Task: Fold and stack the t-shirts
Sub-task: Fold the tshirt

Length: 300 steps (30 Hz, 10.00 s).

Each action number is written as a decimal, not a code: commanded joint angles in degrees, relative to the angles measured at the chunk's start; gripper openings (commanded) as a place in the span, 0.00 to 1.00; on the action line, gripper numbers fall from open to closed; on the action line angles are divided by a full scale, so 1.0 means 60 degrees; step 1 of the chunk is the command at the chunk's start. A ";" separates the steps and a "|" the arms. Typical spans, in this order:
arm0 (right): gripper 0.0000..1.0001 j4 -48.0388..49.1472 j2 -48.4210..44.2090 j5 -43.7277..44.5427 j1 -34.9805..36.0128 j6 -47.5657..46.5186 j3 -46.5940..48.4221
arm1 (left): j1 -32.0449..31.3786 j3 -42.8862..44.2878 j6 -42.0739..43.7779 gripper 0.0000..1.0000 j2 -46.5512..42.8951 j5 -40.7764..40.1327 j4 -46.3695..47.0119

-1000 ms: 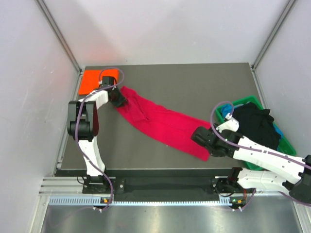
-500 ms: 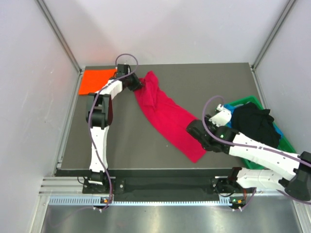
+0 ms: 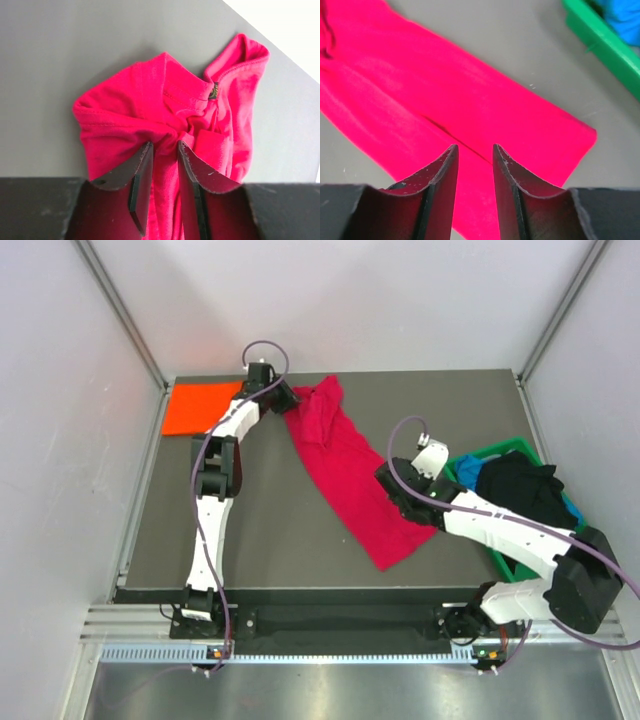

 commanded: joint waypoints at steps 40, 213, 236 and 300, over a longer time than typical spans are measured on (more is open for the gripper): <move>0.23 0.0572 0.3487 -0.2506 0.3415 -0.4617 -0.0479 | 0.1301 -0.8732 0.2585 0.40 -0.8277 0.0290 -0.1790; 0.00 0.2637 -0.0233 -0.6360 0.1509 -0.1351 -0.3599 | -0.3825 -1.6657 0.0198 0.00 -1.4150 -0.1451 -0.0968; 0.37 -0.0234 0.1216 -0.4001 0.0399 -0.3486 0.2053 | -0.1855 -1.3686 0.0872 0.38 -1.4124 -0.1148 -0.0387; 0.44 0.2344 -0.0233 -0.7853 -0.2854 -0.5421 0.0708 | -0.0969 -0.5729 0.1267 0.46 -0.3443 -0.0384 0.3966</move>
